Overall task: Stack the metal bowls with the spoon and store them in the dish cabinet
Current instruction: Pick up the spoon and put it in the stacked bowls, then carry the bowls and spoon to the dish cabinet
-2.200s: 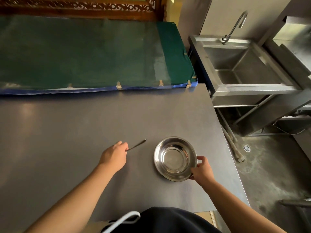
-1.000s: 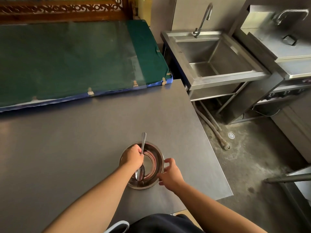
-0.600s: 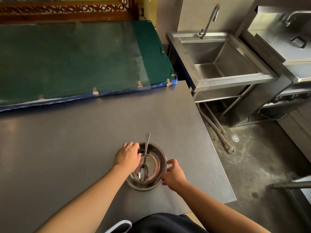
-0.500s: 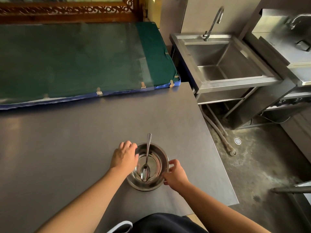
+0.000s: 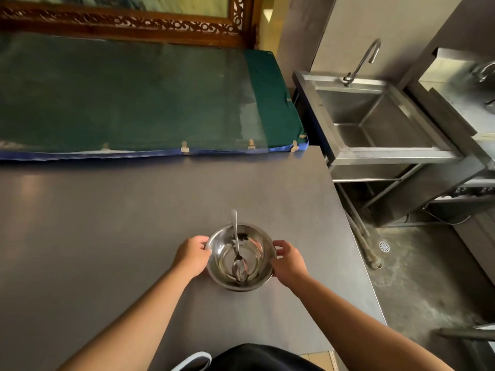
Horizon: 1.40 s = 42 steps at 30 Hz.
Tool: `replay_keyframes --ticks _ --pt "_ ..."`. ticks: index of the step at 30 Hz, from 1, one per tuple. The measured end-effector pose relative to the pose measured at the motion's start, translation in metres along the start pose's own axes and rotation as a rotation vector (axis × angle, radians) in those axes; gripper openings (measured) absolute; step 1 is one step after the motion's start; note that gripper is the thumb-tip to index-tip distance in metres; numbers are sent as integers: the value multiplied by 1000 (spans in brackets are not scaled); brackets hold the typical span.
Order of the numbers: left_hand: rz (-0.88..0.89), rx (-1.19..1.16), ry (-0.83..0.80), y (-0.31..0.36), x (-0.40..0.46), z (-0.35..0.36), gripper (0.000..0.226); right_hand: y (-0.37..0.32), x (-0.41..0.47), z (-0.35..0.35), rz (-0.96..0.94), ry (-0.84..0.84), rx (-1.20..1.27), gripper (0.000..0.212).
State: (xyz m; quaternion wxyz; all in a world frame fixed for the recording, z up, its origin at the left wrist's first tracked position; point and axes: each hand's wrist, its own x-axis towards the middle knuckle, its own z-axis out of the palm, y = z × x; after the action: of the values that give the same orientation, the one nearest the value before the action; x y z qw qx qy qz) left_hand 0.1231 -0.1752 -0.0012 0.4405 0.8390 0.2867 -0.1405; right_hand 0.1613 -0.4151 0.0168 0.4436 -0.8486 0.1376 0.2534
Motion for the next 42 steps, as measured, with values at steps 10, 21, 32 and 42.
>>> replay_keyframes --ticks 10,21,32,42 --pt "149 -492 40 33 1 -108 33 -98 -24 9 -180 102 191 34" --pt "260 -695 -50 98 -40 -164 32 -152 -81 -49 -336 129 402 36" --pt "484 -633 -269 234 -151 -73 20 -71 -175 -213 -479 347 582 33" --pt "580 -523 -666 363 -306 135 17 112 -316 -400 -424 747 739 28"
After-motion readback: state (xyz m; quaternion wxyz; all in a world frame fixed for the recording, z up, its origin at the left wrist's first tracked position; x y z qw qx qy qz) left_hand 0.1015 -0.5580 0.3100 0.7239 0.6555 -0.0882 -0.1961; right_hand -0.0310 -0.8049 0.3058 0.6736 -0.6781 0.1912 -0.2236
